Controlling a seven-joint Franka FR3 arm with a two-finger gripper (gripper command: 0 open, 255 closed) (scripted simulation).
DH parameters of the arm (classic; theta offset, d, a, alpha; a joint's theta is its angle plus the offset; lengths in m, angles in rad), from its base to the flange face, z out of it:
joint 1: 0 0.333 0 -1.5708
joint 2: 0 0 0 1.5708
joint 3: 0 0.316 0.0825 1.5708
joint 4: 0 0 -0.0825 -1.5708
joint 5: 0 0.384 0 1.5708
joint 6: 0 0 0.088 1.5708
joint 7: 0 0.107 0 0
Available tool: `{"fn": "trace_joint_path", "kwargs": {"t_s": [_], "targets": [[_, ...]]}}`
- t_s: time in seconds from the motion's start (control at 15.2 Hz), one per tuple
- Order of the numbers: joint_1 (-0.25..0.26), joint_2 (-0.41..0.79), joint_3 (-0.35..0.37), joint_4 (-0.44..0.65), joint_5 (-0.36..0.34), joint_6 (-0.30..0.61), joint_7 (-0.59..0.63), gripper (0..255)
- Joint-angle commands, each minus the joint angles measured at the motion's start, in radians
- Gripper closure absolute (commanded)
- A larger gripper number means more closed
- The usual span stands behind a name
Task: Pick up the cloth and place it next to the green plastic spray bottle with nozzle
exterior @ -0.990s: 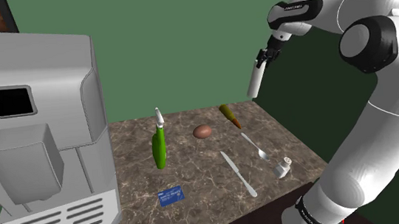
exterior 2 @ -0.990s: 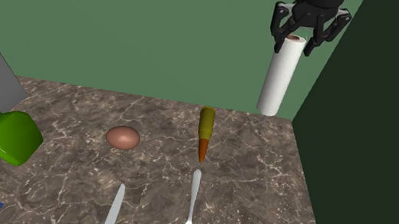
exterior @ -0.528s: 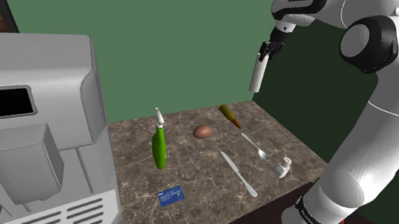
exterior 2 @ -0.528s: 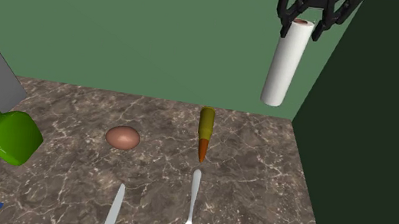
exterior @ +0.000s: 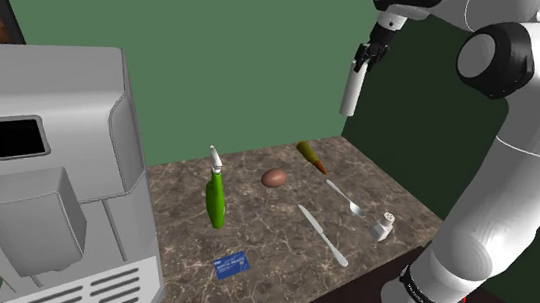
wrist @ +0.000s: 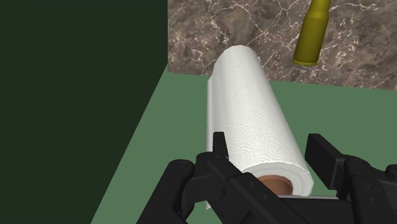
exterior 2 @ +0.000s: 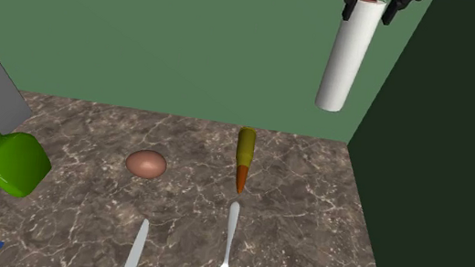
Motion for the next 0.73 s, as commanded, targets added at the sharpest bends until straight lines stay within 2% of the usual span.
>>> {"fn": "trace_joint_path", "kwargs": {"t_s": [0.0,0.66], "targets": [[-0.001,0.001,0.000,0.029,-0.001,-0.029,0.004,255],[-0.029,0.056,-0.006,0.238,0.026,-0.188,0.005,255]]}}
